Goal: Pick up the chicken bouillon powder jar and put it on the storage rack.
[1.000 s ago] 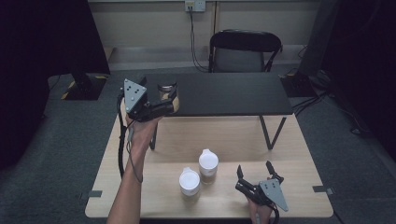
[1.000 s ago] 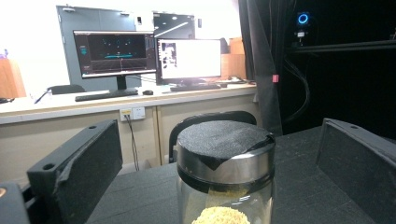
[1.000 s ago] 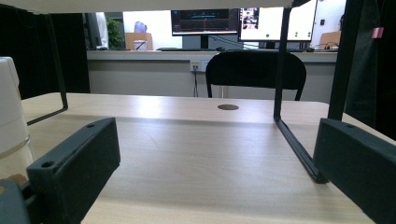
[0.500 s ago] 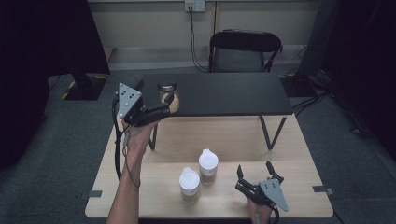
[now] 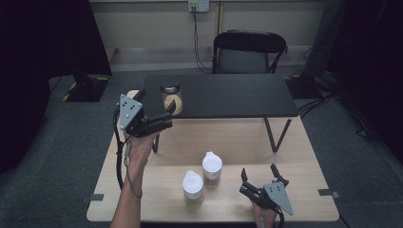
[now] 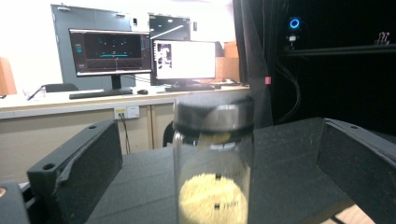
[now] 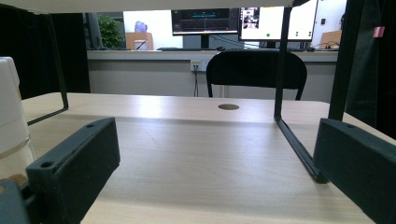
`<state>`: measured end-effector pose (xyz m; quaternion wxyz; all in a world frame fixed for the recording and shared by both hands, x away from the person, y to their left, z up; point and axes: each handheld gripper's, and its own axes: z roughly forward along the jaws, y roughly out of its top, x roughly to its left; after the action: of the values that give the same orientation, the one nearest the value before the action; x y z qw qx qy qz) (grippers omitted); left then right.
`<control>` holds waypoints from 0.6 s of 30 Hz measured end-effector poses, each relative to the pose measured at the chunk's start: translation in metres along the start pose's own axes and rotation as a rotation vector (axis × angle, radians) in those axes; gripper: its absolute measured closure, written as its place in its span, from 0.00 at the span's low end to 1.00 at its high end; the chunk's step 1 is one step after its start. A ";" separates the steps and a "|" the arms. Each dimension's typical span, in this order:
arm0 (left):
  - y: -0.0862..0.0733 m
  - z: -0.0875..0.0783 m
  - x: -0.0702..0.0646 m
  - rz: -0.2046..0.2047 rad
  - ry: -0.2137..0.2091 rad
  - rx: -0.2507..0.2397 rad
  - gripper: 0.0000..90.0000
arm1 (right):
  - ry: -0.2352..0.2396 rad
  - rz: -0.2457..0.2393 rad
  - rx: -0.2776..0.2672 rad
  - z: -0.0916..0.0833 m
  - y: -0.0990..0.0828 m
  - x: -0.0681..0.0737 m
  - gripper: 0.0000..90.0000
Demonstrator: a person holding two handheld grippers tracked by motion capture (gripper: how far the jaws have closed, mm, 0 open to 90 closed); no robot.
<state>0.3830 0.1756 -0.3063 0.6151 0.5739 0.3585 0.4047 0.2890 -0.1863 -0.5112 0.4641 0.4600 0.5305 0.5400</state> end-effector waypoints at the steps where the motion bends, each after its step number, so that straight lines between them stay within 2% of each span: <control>1: -0.002 -0.002 0.001 -0.004 0.003 -0.007 0.00 | 0.000 0.000 0.000 0.000 0.000 0.000 0.00; 4: -0.007 -0.006 0.001 -0.014 0.002 -0.002 0.00 | 0.001 0.000 0.000 0.000 0.000 0.000 0.00; 6: -0.011 -0.007 0.001 -0.017 -0.013 0.007 0.00 | -0.002 0.000 0.000 0.000 0.000 0.000 0.00; 8: -0.014 -0.007 -0.001 -0.004 -0.018 0.022 0.00 | -0.004 0.000 0.000 0.000 0.000 0.000 0.00; 18: -0.022 -0.020 -0.003 -0.012 -0.023 -0.005 0.00 | -0.005 -0.001 -0.001 0.000 0.000 0.000 0.00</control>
<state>0.3656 0.1811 -0.3298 0.6231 0.5746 0.3539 0.3953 0.2890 -0.1861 -0.5112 0.4659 0.4608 0.5291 0.5391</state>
